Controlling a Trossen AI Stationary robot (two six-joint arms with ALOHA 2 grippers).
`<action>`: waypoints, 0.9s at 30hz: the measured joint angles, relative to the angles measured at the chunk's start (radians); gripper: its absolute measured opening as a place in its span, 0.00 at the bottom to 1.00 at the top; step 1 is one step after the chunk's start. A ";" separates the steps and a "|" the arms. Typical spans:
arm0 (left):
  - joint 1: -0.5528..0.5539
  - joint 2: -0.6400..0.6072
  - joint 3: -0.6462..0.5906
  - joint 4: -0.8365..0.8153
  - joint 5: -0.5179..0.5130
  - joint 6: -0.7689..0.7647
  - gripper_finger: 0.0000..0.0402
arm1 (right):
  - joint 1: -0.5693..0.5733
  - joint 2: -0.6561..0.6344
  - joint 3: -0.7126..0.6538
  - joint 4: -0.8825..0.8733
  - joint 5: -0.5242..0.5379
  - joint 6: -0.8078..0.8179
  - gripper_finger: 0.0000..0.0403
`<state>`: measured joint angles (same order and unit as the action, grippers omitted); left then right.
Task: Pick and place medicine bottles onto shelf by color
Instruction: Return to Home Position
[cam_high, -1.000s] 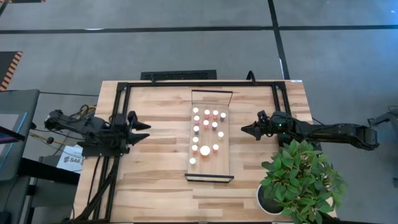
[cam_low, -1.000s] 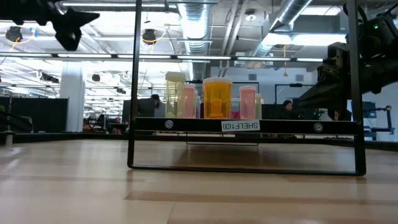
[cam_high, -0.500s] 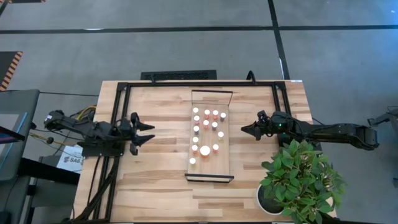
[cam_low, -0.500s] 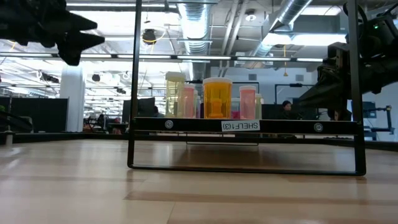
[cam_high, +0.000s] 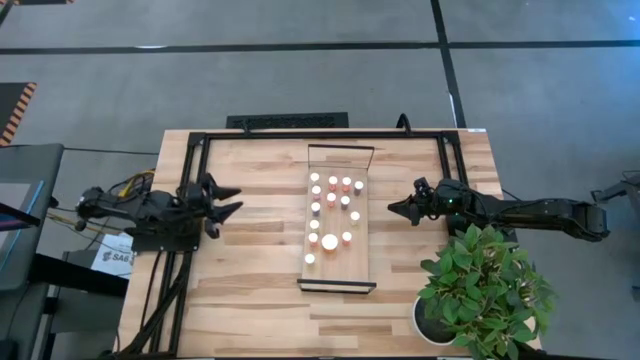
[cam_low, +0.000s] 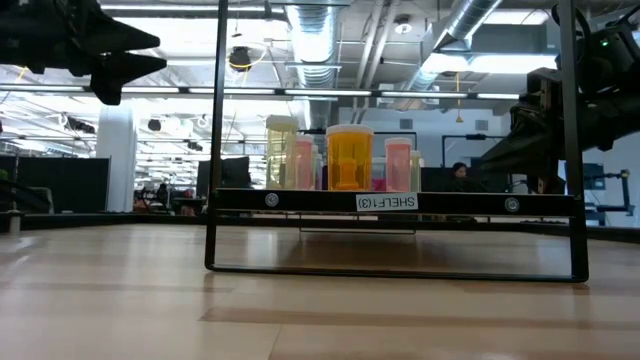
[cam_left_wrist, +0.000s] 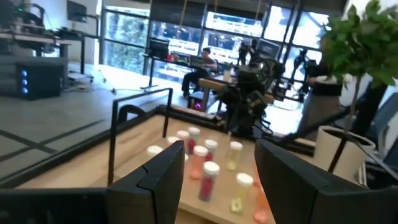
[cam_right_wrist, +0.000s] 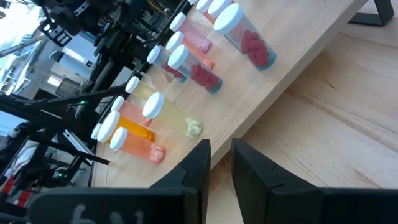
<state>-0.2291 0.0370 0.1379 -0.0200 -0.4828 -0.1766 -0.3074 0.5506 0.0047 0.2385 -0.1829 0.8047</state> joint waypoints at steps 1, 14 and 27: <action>0.009 -0.011 0.000 -0.003 0.001 0.000 0.46 | 0.000 0.000 0.000 0.000 0.000 0.000 0.21; 0.155 -0.036 0.000 -0.051 0.106 -0.047 0.46 | 0.000 0.000 0.000 0.000 0.000 0.000 0.21; 0.351 -0.036 -0.032 -0.005 0.320 0.018 0.46 | 0.000 0.000 0.000 0.000 0.000 0.000 0.21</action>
<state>0.1215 0.0006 0.1062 -0.0254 -0.1632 -0.1586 -0.3075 0.5503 0.0044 0.2386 -0.1829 0.8047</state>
